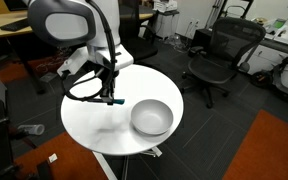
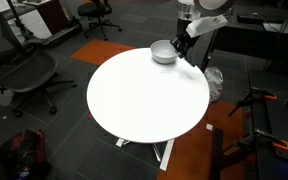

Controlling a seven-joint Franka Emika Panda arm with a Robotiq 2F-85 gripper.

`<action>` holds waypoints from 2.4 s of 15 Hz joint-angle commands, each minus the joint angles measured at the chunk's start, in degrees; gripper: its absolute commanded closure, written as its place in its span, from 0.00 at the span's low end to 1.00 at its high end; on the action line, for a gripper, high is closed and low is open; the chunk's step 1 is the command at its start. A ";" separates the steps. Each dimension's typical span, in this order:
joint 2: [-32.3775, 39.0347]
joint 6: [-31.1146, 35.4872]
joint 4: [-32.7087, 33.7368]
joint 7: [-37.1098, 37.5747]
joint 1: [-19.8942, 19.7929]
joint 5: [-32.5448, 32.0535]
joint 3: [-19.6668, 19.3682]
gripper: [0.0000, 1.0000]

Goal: Take the marker out of the bowl and put it on the table

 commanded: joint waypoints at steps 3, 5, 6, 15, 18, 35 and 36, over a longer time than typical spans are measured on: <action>1.33 5.38 -3.01 4.69 0.03 -1.47 -1.17 0.95; 2.83 5.77 -2.76 5.00 0.11 -1.11 -1.37 0.95; 3.64 5.77 -2.57 5.40 0.21 -1.00 -1.50 0.95; 9.56 5.46 -1.28 7.42 0.60 -0.17 -2.32 0.95; 10.74 5.62 -0.91 8.49 0.77 -0.13 -2.65 0.95; 3.03 5.40 -3.45 7.54 2.66 -2.50 -3.41 0.00; 1.74 4.93 -3.65 7.63 2.80 -3.00 -3.37 0.00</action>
